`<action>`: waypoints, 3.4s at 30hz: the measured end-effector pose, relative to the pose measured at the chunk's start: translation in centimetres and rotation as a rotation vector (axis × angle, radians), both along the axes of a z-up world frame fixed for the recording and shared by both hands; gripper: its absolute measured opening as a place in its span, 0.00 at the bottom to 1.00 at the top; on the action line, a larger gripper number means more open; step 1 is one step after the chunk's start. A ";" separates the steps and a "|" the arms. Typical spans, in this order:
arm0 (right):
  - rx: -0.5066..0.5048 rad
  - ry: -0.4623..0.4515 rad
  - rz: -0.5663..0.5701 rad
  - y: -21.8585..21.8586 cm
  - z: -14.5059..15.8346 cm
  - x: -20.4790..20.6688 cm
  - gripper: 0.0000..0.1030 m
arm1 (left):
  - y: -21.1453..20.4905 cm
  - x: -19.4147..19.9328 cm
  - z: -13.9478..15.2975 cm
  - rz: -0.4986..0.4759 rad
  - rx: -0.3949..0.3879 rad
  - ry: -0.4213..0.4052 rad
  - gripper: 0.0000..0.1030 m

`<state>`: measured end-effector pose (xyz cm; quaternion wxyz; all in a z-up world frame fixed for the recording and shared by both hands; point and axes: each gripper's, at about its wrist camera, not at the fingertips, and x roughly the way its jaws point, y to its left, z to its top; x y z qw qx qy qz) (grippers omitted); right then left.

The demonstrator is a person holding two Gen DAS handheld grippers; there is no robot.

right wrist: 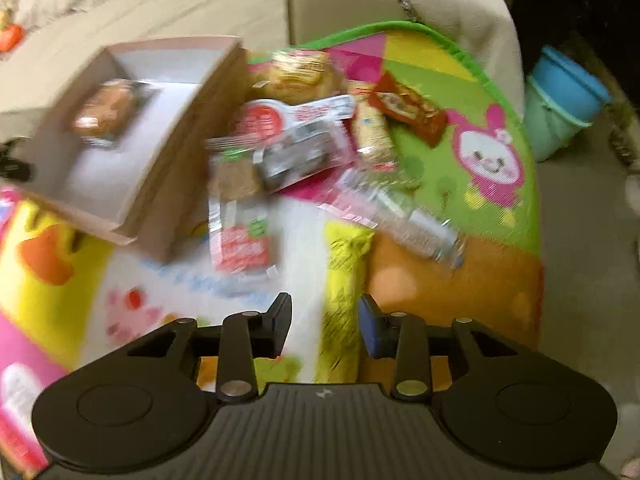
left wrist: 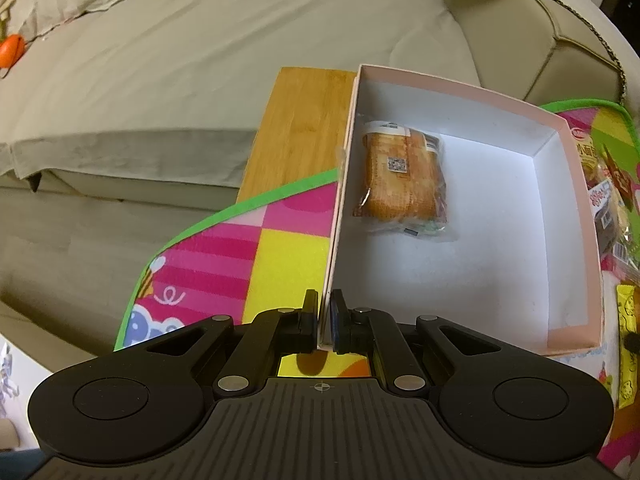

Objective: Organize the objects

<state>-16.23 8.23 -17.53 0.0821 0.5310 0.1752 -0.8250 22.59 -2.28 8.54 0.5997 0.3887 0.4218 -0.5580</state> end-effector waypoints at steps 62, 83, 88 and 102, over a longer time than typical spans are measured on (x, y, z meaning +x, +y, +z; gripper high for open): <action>0.055 -0.087 -0.469 -0.1 0.1 -3.8 0.39 | -1.8 -0.3 -0.7 -0.574 -0.045 0.069 0.08; -0.134 -0.050 -0.802 -7.2 13.3 2.6 0.20 | -2.3 -0.1 -1.5 -0.755 0.044 0.093 0.10; -0.275 -0.054 -0.977 -8.6 14.8 -1.1 0.20 | -2.9 0.3 -1.7 -0.779 0.055 0.131 0.11; -0.520 -0.049 -1.302 -9.1 10.3 -10.1 0.25 | -3.7 1.1 -1.7 -0.853 0.080 0.174 0.13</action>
